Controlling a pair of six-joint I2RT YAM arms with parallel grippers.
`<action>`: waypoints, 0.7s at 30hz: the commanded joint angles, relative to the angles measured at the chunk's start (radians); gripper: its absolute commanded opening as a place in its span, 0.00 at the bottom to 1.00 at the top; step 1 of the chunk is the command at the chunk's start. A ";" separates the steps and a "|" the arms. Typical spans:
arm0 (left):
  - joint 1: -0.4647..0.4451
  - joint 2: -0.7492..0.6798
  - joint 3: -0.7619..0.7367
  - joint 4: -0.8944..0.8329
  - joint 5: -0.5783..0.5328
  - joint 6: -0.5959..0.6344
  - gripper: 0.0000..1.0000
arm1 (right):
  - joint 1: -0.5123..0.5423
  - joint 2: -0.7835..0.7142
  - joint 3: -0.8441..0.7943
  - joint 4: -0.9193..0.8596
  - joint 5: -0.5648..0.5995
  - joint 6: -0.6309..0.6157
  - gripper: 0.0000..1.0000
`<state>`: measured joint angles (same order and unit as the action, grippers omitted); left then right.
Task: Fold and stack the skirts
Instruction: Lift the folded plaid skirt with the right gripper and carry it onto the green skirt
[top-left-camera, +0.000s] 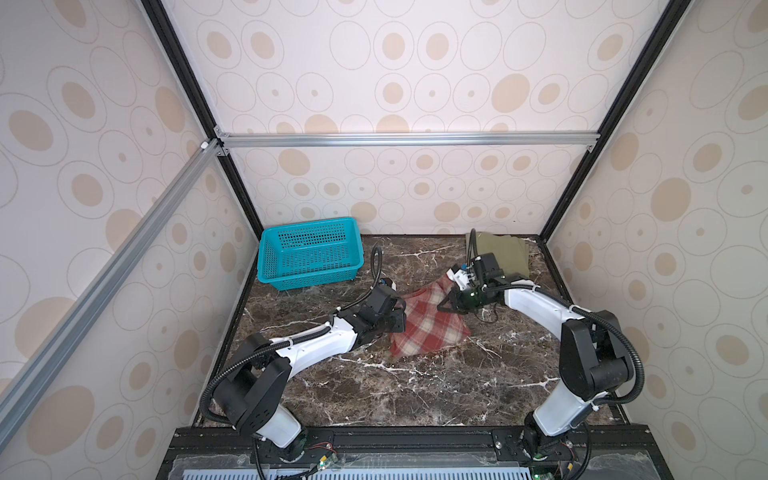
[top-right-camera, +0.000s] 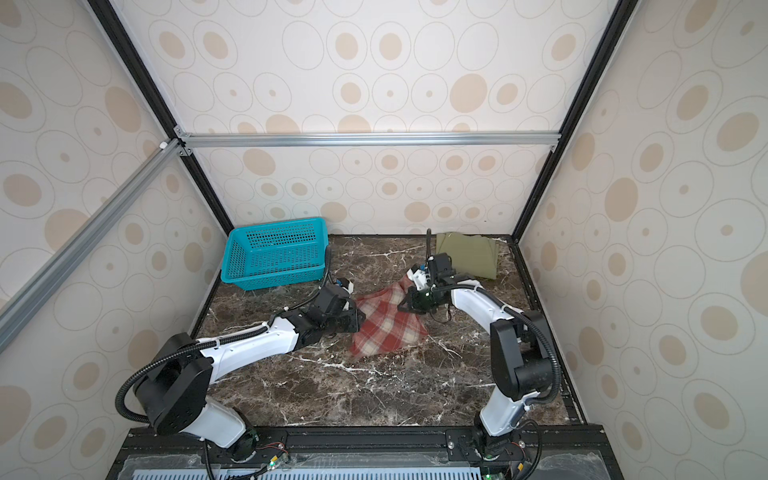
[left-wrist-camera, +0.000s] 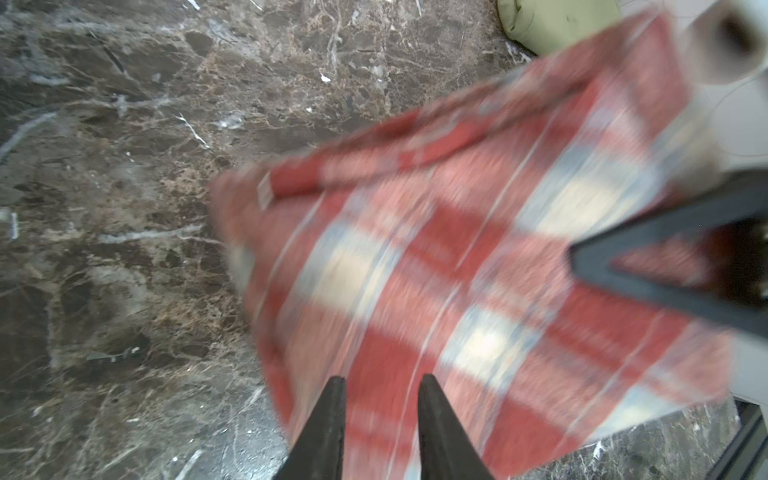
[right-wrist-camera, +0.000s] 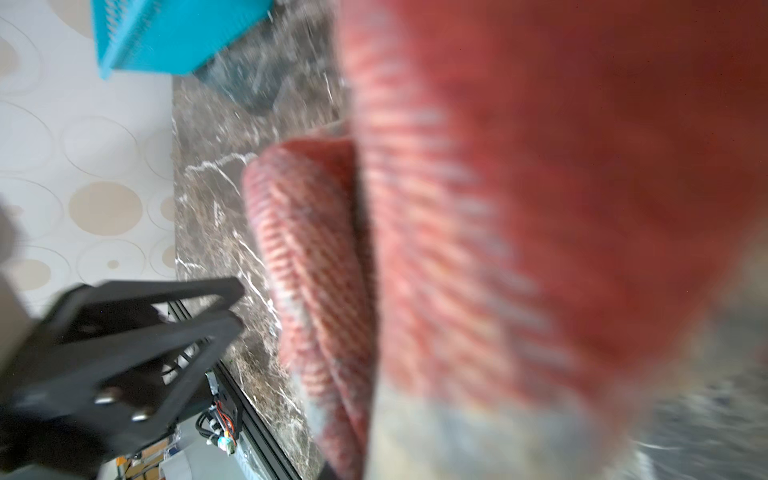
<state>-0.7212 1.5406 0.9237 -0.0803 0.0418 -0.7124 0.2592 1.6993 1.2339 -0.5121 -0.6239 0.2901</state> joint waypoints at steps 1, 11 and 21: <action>0.011 -0.019 0.036 -0.042 -0.030 0.024 0.31 | -0.050 0.048 0.122 -0.117 -0.044 -0.088 0.00; 0.033 -0.010 0.057 -0.038 -0.026 0.027 0.31 | -0.134 0.199 0.502 -0.258 -0.090 -0.134 0.00; 0.054 0.013 0.065 -0.018 -0.010 0.025 0.31 | -0.243 0.342 0.783 -0.288 -0.167 -0.134 0.00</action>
<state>-0.6785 1.5429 0.9417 -0.1024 0.0353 -0.7052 0.0372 2.0087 1.9411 -0.7761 -0.7288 0.1883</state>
